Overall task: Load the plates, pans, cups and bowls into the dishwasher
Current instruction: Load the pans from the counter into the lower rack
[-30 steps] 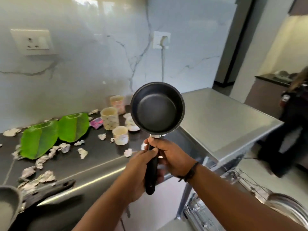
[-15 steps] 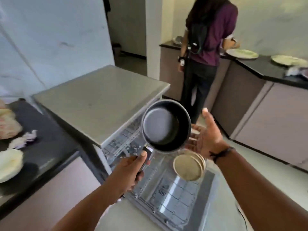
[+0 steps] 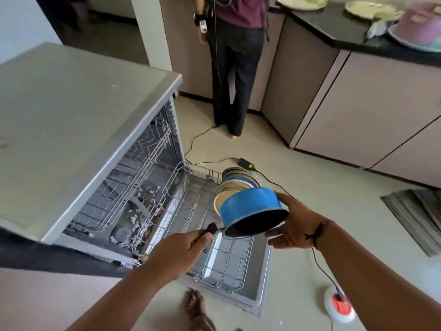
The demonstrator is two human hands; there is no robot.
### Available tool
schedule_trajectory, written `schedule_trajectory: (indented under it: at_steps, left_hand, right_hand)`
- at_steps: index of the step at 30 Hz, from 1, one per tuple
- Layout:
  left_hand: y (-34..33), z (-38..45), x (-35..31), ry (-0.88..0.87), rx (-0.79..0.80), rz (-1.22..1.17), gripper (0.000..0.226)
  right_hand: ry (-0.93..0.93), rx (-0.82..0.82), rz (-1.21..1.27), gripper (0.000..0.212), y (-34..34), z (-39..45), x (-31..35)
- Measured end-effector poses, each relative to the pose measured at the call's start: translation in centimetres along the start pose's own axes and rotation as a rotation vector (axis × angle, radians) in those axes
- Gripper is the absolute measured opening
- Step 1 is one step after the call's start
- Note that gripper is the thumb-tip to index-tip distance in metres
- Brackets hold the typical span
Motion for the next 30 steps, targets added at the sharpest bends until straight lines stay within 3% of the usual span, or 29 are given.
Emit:
schedule_trajectory:
  at_steps: [3,8,14,18,23,26,30]
  left_hand:
    - [0.2,3.1,2.1,-0.021,0.066,0.092,0.038]
    - [-1.9,8.8,6.7,-0.005,0.224,0.010,0.022]
    - [-8.8,15.6,14.8,0.167,0.303,0.090,0.039]
    - [-14.5,19.5,18.5,0.271,0.338,0.172,0.035]
    - [-18.2,23.7,21.5,0.314,0.259,0.177,0.025]
    - [-19.6,25.8,22.0,0.257,0.277,0.269,0.025]
    - [-20.8,29.1,21.8,0.176,0.326,0.356,0.028]
  right_hand:
    - [-0.051,-0.082,-0.023,0.077,1.2,2.2,1.0]
    - [-0.081,-0.201,-0.235,0.061,0.9,7.9,1.3]
    - [-0.253,-0.072,-0.325,0.037,3.3,17.5,-3.0]
    - [-0.278,0.029,-0.274,0.019,5.5,25.0,-5.6]
    - [-0.393,0.125,-0.454,0.042,8.2,31.3,-7.4]
    - [-0.480,0.199,-0.620,0.042,9.2,33.5,-7.8]
    - [-0.593,0.181,-0.882,0.044,10.4,35.0,-7.1]
Point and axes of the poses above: each hand's wrist, its own z-axis towards the middle knuckle, its own y-axis out of the back of the hand, x = y × z, the point moved 5 cm from there along z, towards the middle knuckle, and after that the axes turned 14 degrees about x, right-handed, at the moved point
